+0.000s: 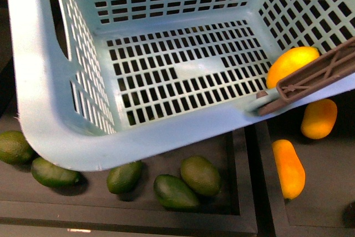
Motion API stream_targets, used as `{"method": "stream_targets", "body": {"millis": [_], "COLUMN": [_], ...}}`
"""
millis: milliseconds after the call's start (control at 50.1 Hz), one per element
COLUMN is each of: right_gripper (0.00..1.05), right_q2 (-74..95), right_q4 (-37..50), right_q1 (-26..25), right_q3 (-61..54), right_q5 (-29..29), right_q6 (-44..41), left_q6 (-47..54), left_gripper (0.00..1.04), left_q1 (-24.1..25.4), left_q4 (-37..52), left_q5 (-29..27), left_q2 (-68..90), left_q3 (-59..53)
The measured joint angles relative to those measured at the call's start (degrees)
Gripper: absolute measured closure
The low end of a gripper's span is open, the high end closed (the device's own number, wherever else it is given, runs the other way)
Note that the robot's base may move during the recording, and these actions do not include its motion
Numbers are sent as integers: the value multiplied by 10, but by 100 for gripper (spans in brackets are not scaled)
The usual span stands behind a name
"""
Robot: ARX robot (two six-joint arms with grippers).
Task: Pick lemon and mango into basket
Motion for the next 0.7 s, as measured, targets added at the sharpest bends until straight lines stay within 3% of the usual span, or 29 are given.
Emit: {"method": "stream_targets", "body": {"millis": [299, 698], "right_gripper": [9, 9], "right_q2": [285, 440], "right_q4": [-1, -54], "right_q1": [53, 113], "right_q3": [151, 322], "right_q5": [-24, -18], "right_q6": [10, 82], "left_q6": [-2, -2], "left_gripper": [100, 100], "left_q1": [-1, -1], "left_q4": [0, 0], "left_q5": [11, 10], "left_q2": [0, 0], "left_q3": [0, 0]}}
